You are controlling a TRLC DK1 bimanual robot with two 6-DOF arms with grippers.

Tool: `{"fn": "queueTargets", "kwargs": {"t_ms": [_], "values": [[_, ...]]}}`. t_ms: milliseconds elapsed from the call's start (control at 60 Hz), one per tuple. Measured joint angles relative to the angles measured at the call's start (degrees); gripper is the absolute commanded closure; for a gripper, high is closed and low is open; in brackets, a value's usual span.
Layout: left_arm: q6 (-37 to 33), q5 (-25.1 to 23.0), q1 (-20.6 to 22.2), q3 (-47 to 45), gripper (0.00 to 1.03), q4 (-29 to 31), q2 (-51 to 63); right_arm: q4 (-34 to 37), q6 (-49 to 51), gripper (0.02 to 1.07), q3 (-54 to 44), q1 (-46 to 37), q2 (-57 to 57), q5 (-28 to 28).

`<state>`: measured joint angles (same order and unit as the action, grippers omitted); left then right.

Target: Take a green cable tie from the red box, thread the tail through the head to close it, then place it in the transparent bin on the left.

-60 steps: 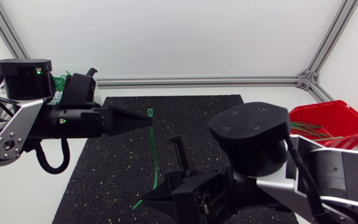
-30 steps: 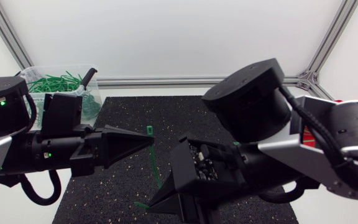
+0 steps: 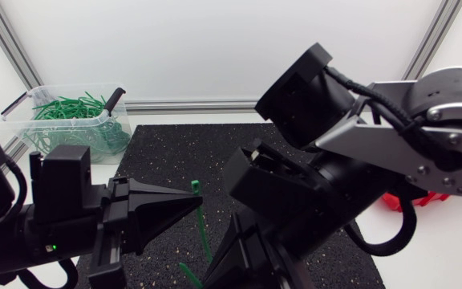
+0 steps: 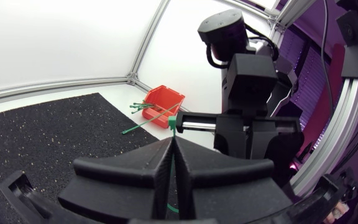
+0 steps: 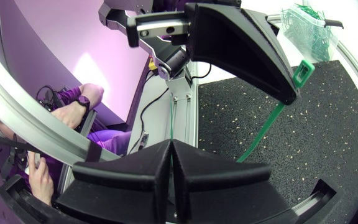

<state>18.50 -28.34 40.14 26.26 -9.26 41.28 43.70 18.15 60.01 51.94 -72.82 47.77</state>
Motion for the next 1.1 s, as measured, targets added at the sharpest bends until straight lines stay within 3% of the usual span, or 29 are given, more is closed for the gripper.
{"fn": "queueTargets", "kwargs": {"t_ms": [283, 483, 717, 1100], "values": [[-8.11, 12.37, 7.82, -3.82, 0.99, -0.17, -6.25, 8.02, -2.82, 1.01, 5.49, -2.56, -5.31, 6.29], [-12.70, 13.92, 8.44, -4.04, 0.99, 0.28, -9.92, 10.25, -4.83, 1.01, 7.32, -3.30, -6.73, 9.29], [-18.56, 14.99, 9.53, -5.18, 0.99, 0.39, -11.69, 16.46, -7.30, 1.01, 10.38, -6.51, -11.26, 17.38], [-26.51, 18.27, 11.96, -6.89, 0.99, -0.72, -13.92, 19.30, -7.48, 1.01, 12.66, -8.20, -15.06, 22.91]]}}
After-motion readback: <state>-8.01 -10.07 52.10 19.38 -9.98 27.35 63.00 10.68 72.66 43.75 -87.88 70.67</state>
